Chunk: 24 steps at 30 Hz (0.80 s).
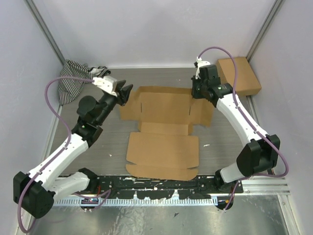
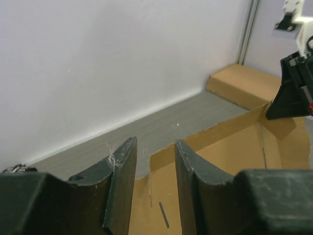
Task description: Fold the paper box
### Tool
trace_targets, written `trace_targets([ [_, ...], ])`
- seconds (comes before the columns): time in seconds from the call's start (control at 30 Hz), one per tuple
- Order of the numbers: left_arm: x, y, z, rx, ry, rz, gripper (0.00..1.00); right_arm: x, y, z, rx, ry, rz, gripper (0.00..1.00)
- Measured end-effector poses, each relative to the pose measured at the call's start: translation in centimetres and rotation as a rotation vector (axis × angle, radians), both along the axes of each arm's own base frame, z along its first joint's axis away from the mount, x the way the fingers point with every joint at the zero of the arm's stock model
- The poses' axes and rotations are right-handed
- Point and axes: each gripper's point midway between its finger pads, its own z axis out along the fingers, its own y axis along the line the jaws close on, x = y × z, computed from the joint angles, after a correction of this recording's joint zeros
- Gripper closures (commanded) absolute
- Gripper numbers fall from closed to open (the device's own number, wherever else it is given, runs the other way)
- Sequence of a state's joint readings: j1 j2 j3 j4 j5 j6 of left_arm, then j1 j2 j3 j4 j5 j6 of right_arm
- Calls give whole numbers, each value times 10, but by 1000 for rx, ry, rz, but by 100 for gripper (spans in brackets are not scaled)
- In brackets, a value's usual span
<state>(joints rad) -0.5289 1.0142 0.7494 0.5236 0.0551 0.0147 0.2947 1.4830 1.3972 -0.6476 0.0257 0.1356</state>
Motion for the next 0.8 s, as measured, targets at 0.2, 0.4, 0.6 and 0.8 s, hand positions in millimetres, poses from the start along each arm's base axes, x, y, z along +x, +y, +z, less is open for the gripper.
trace_targets([
  [0.2, 26, -8, -23, 140, 226, 35, 70, 7, 17, 14, -22, -137, 3, 98],
  [0.4, 34, 0, -80, 251, 430, 101, 74, 5, 25, 13, -9, -220, 2, 98],
  [0.6, 28, 6, -100, 256, 524, 124, 75, 4, 23, -1, -9, -222, -17, 98],
  [0.8, 25, 4, -103, 221, 562, 122, 74, 5, 26, -1, 5, -229, -23, 97],
])
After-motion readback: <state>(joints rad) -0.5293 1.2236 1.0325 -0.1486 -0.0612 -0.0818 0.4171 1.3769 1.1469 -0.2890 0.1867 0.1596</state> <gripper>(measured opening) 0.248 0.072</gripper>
